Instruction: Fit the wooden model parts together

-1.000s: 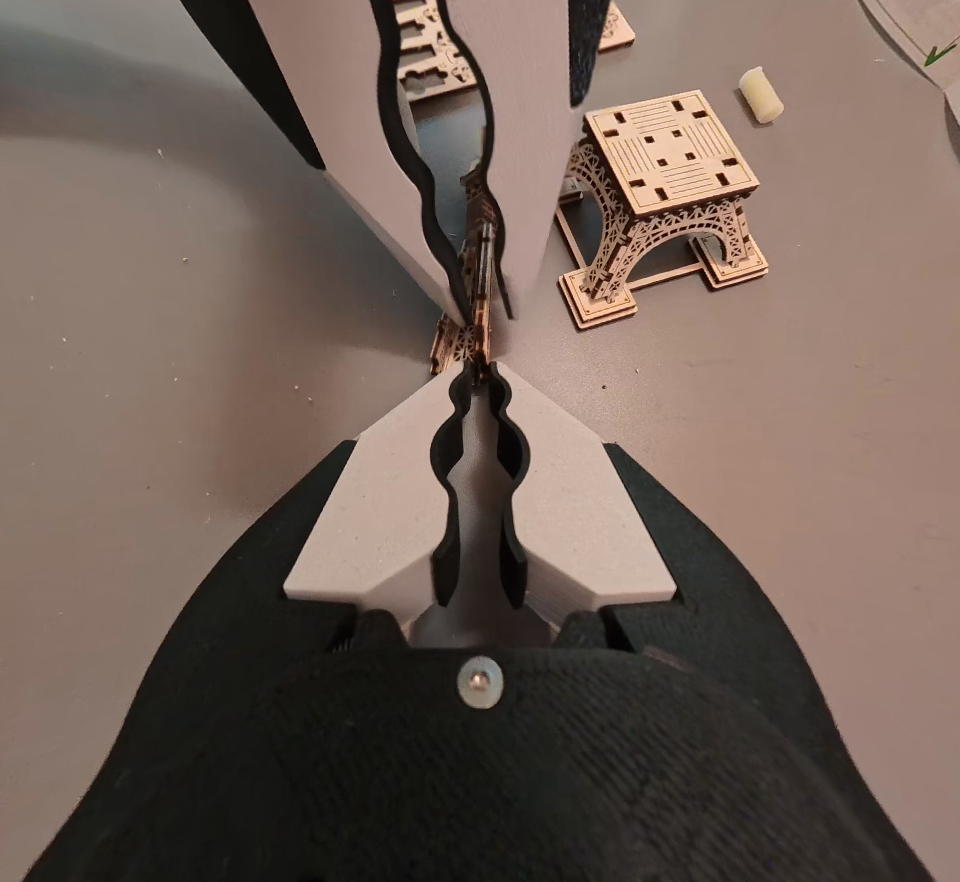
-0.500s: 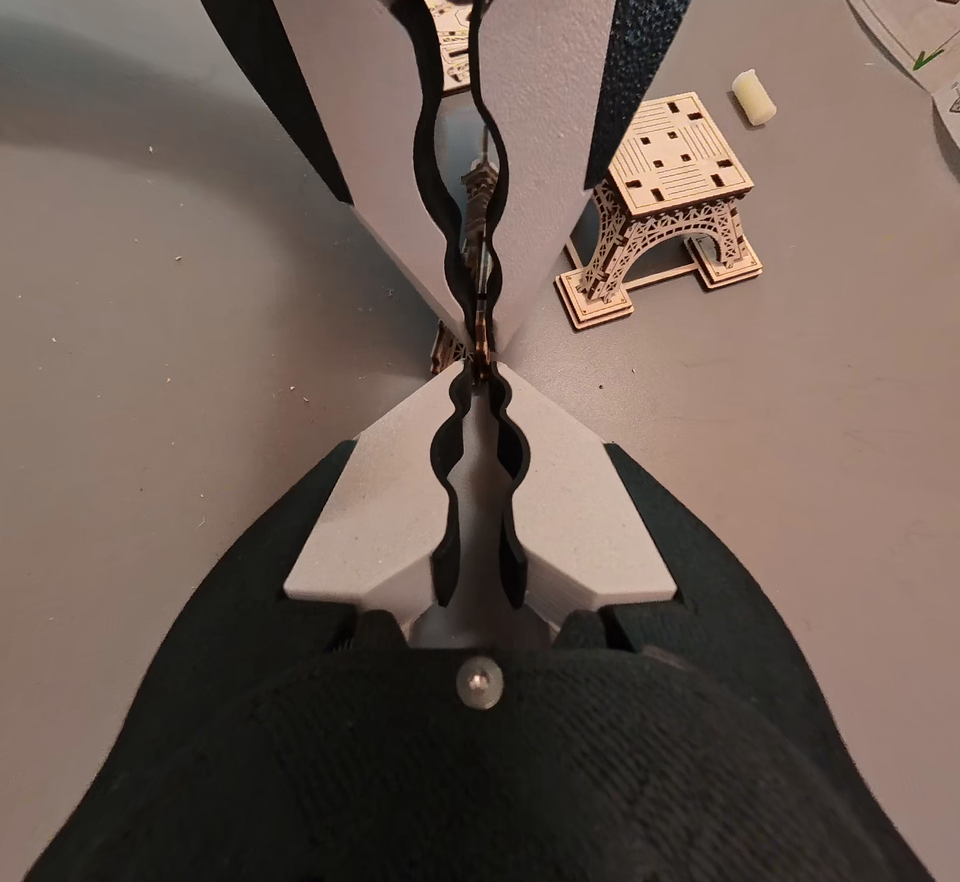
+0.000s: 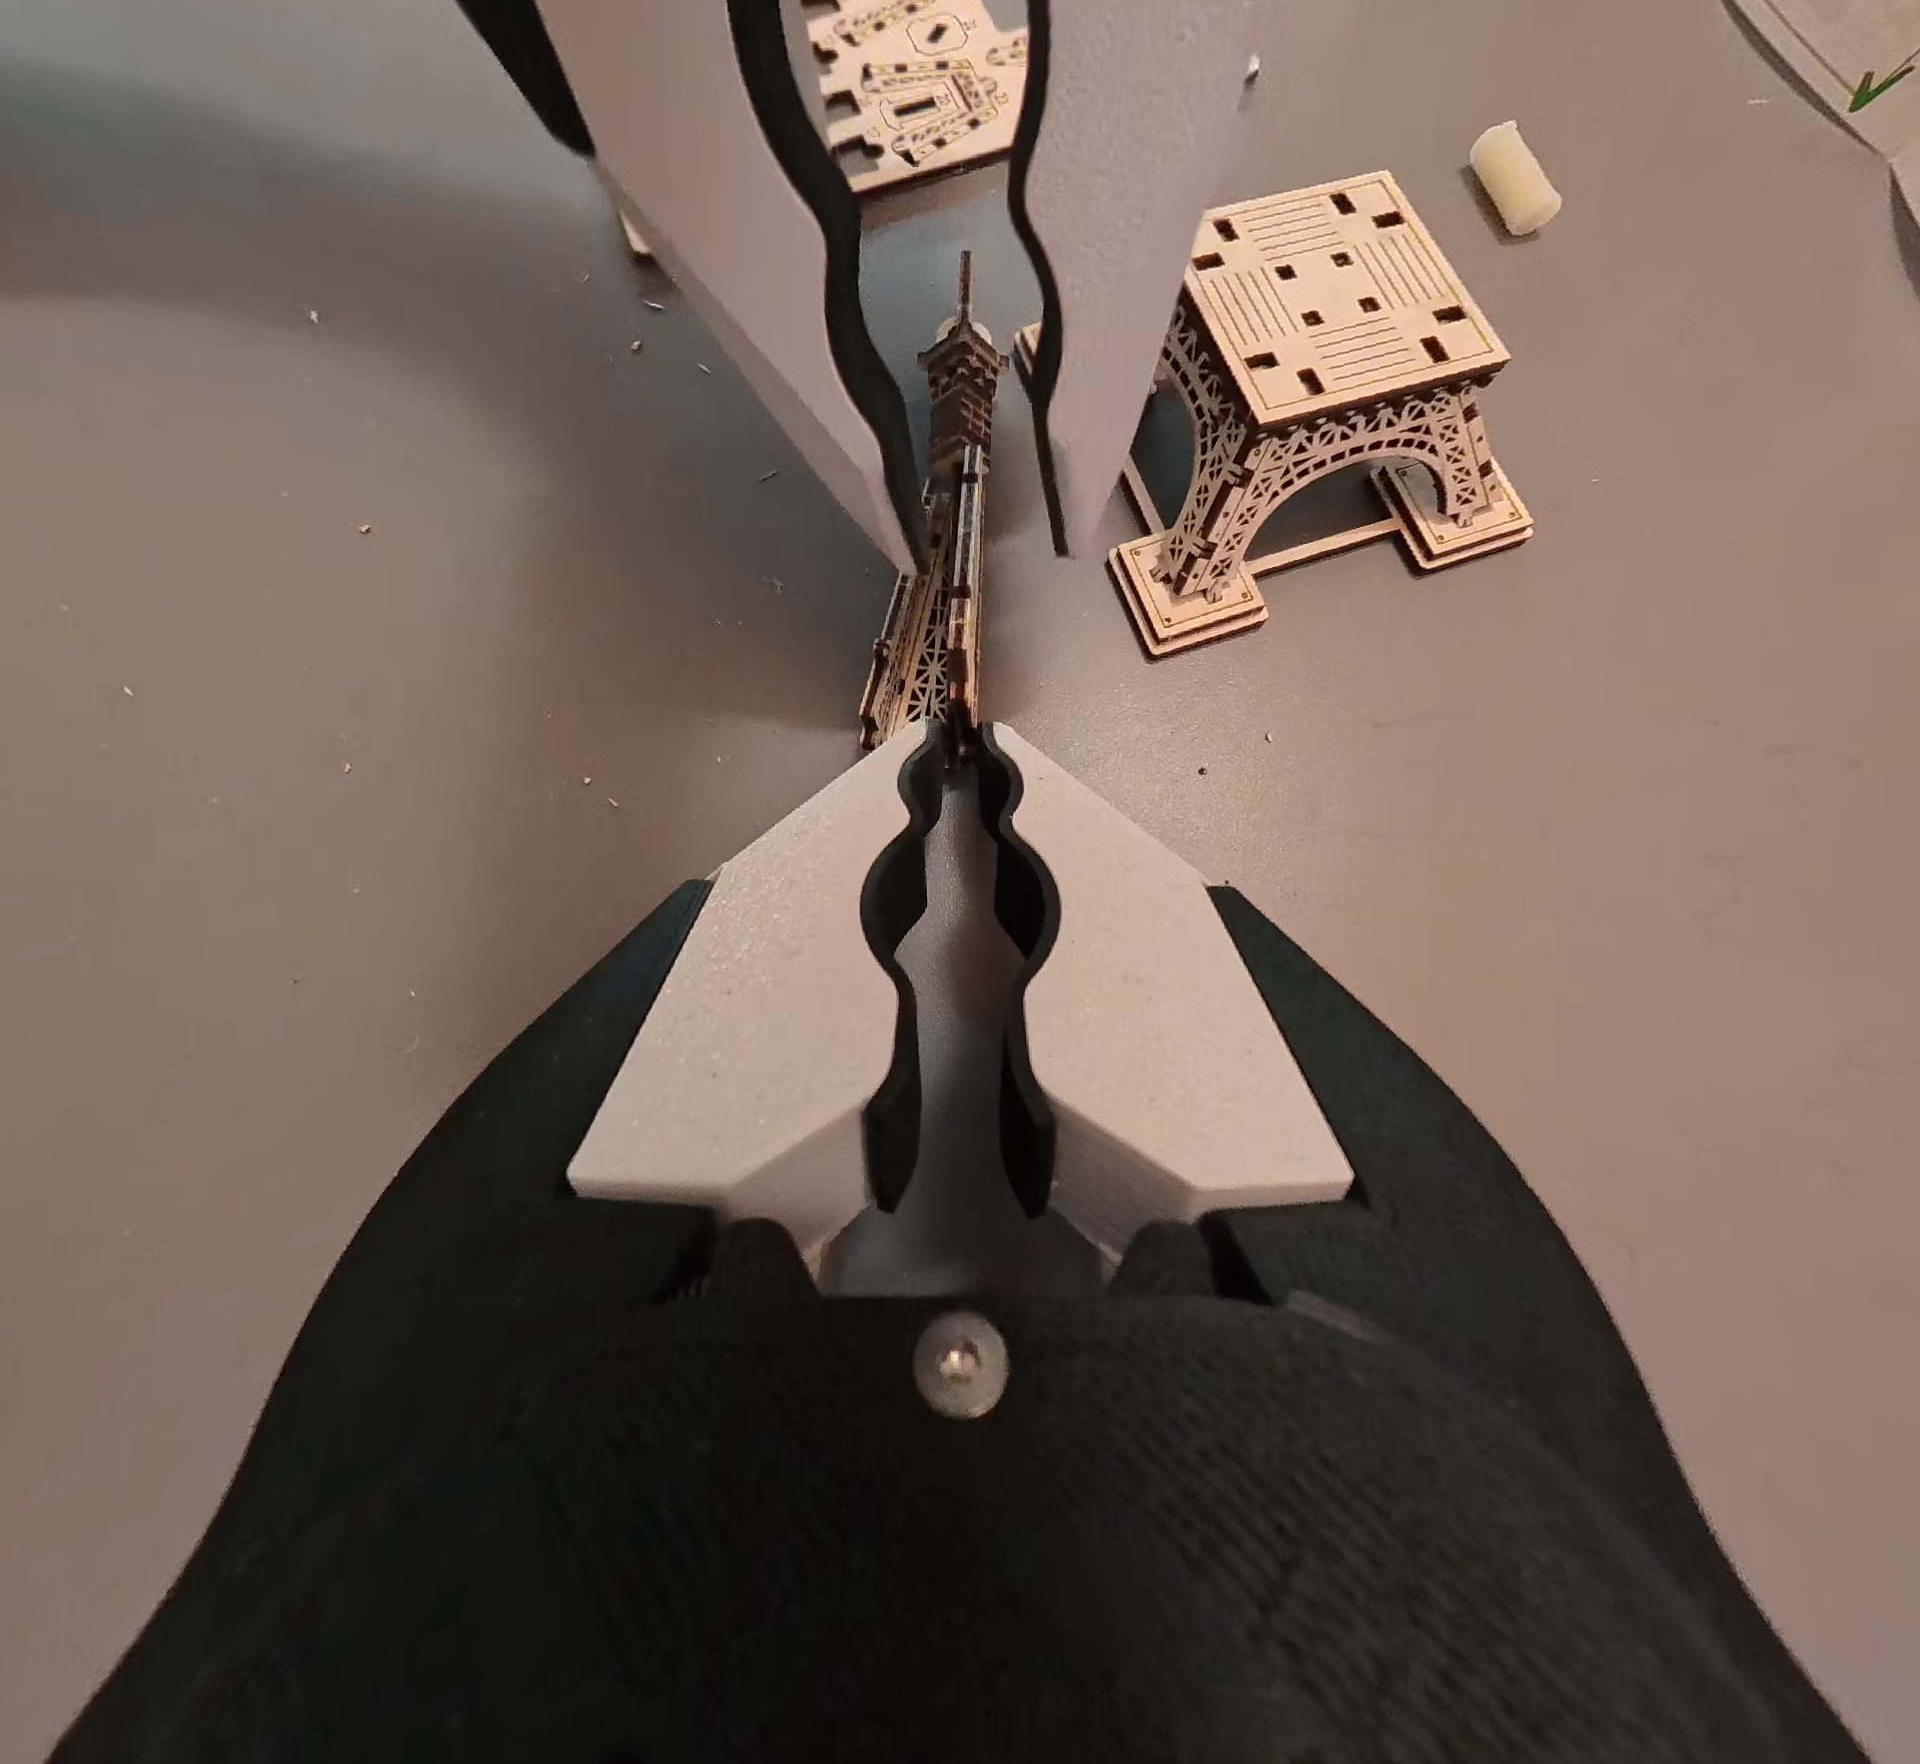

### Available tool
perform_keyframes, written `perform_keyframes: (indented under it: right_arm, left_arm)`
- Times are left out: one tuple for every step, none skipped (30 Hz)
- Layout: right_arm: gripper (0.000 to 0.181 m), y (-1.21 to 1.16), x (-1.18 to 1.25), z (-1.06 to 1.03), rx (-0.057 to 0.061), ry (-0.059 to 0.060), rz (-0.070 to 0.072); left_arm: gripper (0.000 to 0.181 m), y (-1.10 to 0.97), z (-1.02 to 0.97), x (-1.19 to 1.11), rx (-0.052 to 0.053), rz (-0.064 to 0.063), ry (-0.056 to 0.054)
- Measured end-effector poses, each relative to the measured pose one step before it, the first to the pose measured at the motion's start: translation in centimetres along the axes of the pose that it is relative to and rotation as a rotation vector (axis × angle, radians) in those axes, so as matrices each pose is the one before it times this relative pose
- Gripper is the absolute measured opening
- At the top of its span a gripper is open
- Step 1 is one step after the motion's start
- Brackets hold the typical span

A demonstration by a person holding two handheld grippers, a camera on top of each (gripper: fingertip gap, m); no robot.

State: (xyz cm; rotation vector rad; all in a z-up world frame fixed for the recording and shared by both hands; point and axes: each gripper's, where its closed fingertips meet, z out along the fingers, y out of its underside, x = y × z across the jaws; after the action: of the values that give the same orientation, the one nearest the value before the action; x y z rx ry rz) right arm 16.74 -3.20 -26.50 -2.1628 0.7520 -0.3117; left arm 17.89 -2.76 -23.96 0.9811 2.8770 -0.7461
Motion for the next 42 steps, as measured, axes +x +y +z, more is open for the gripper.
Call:
perform_keyframes:
  right_arm:
    - [0.004,0.0,0.001,0.0,0.0,0.0,0.0]
    - [0.004,0.0,0.002,0.0,0.0,0.0001,-0.0001]
    - [0.004,-0.004,0.004,0.004,0.0,-0.0002,0.0002]
    - [0.004,0.0,-0.001,0.0,0.0,0.0,0.0001]
    - [0.004,0.0,-0.001,0.0,0.0,0.0,0.0]
    - [0.004,0.0,0.004,0.0,0.0,0.0002,-0.0002]
    - [0.004,0.003,-0.004,-0.003,0.0,0.0008,-0.001]
    - [0.004,-0.002,-0.001,0.003,0.0,0.0012,-0.0015]
    - [0.004,0.003,-0.003,-0.002,-0.0001,0.0015,-0.0017]
    - [0.004,0.004,0.005,-0.003,0.0,0.0013,-0.0012]
    - [0.004,-0.003,0.003,0.004,-0.0001,-0.0002,0.0003]
    - [0.004,0.001,-0.002,-0.001,0.0,-0.0007,0.0009]
    - [0.004,-0.001,-0.003,0.003,-0.0001,0.0011,-0.0014]
    - [0.004,0.001,-0.003,0.0,0.0,0.0022,-0.0024]
    - [0.004,-0.001,-0.006,0.004,-0.0001,0.0039,-0.0044]
    - [0.004,0.0,0.015,0.004,-0.0003,0.0057,-0.0058]
    - [0.004,-0.001,0.008,0.003,-0.0002,0.0047,-0.0049]
    - [0.004,0.004,-0.001,-0.003,-0.0001,0.0019,-0.0012]
    - [0.004,0.0,0.024,0.002,-0.0002,0.0005,0.0009]
    - [0.004,-0.004,0.022,0.005,0.0,0.0014,0.0008]
    - [0.004,0.0,-0.01,0.0,0.0,-0.0004,0.0007]
    - [0.004,-0.003,0.01,0.004,-0.0001,0.0003,0.0003]
    - [0.004,0.0,0.005,0.0,0.0,0.0005,0.0003]
    - [0.004,-0.002,0.018,0.003,0.0,0.0004,0.0014]
    - [0.004,0.002,0.02,-0.002,0.0,0.0001,0.0014]
    - [0.004,-0.003,0.034,0.003,0.0,0.0014,0.0012]
    - [0.004,-0.011,0.0,-0.004,0.0002,-0.002,0.0031]
    - [0.004,-0.002,0.011,-0.003,0.0004,-0.0048,0.006]
    - [0.004,-0.009,0.012,0.007,0.0001,-0.0063,0.0083]
    - [0.004,0.01,-0.003,-0.002,0.0001,-0.0063,0.007]
    - [0.004,-0.005,-0.005,-0.018,0.0,-0.007,0.0078]
    - [0.004,0.007,0.008,-0.002,-0.0001,-0.0065,0.0082]
    - [0.004,-0.001,0.002,-0.006,0.0,-0.0038,0.0051]
    - [0.004,0.002,0.006,-0.006,0.0,-0.0017,0.0018]
    - [0.004,-0.005,-0.009,0.005,0.0,-0.0008,0.0008]
    - [0.004,0.0,0.006,-0.002,0.0,-0.0004,0.0003]
    - [0.004,-0.001,-0.01,0.001,0.0001,-0.0005,0.0004]
    - [0.004,0.004,-0.001,-0.006,0.0001,-0.0004,0.0003]
    - [0.004,-0.006,-0.005,0.007,0.0001,-0.0001,-0.0004]
    - [0.004,0.0,-0.003,0.0,0.0,-0.0004,-0.0004]
    - [0.004,0.003,-0.01,-0.004,0.0001,-0.0002,-0.0001]
    - [0.004,-0.002,-0.01,0.003,0.0001,-0.0001,-0.0007]
  left_arm:
    - [0.02,0.079,0.301,0.024,-0.0156,0.0047,-0.0069]
    - [0.018,-0.111,0.312,0.095,-0.0042,0.0034,0.0015]
    - [0.017,-0.188,0.311,-0.02,0.0008,0.0029,-0.0043]
    - [0.017,-0.209,0.278,-0.079,0.0028,0.001,-0.005]
    - [0.014,-0.153,0.28,0.085,0.0012,0.0001,0.0081]
    - [0.013,-0.025,0.296,0.058,-0.0051,0.0015,0.0074]
    - [0.013,0.013,0.281,0.067,-0.0074,0.0046,0.0077]
    - [0.008,-0.019,0.201,0.215,-0.0055,0.0066,0.0178]
    - [0.003,-0.045,0.102,0.237,-0.0051,0.0092,0.0162]
    - [0.002,-0.015,0.053,0.061,-0.0048,0.0104,0.0025]
    - [0.002,-0.013,0.015,0.026,-0.004,0.0054,0.0007]
    - [0.001,0.02,0.005,0.003,-0.0036,0.0001,0.0034]
    - [0.001,0.007,-0.007,0.016,-0.0033,-0.0021,0.0054]
    - [0.001,0.016,0.001,0.005,-0.0043,-0.0038,0.0052]
    - [0.001,0.017,0.008,-0.001,-0.0032,-0.0077,0.0064]
    - [0.001,0.005,0.003,-0.007,0.001,-0.0129,0.0085]
    - [0.001,-0.013,-0.002,-0.003,0.0059,-0.008,0.0078]
    - [0.001,-0.019,0.004,-0.013,0.0103,-0.0008,0.0036]
    - [0.001,-0.003,0.003,-0.019,0.0115,-0.0017,-0.0012]
    - [0.001,-0.001,0.002,-0.027,0.0102,-0.0097,-0.0028]
    - [0.001,-0.006,-0.004,-0.004,0.0089,-0.0149,0.0002]
    - [0.001,-0.009,-0.001,-0.009,0.0086,-0.0156,0.0027]
    - [0.001,-0.001,-0.006,-0.018,0.0058,-0.015,0.0041]
    - [0.001,-0.002,0.012,-0.023,0.0023,-0.0139,0.003]
    - [0.001,-0.004,0.002,-0.018,0.0024,-0.0165,0.0053]
    - [0.001,-0.012,0.002,-0.032,0.0036,-0.0116,0.0044]
    - [0.001,-0.007,0.004,0.018,0.0031,-0.0029,0.0005]
    - [0.001,-0.005,-0.005,0.012,0.0007,0.0137,-0.0055]
    - [0.001,0.031,-0.022,0.009,-0.0001,0.0208,-0.0105]
    - [0.004,0.21,-0.115,-0.007,-0.0106,0.0179,-0.01]
    - [0.013,0.392,-0.344,-0.053,-0.0202,0.0103,-0.0074]
    - [0.018,0.347,-0.526,-0.029,-0.0099,-0.0057,-0.0005]
    - [0.016,0.182,-0.575,0.158,0.0062,-0.0132,0.0145]
    - [0.016,-0.111,-0.505,-0.042,0.026,-0.0127,-0.0013]
    - [0.015,-0.142,-0.33,-0.2,0.0264,-0.0095,-0.0141]
    - [0.015,0.152,-0.1,-0.158,0.0017,-0.0062,-0.0113]
    - [0.014,0.371,0.096,-0.059,-0.0179,0.0037,-0.0074]
    - [0.013,0.296,0.193,-0.151,-0.0158,0.0109,-0.0151]
    - [0.011,0.104,0.233,-0.011,-0.0054,0.0088,-0.0059]
    - [0.009,-0.139,0.217,0.156,0.0068,0.0035,0.0085]
    - [0.009,-0.252,0.201,0.049,0.0132,0.0014,0.0036]
    - [0.009,-0.136,0.194,-0.026,0.0052,0.0022,0.0002]
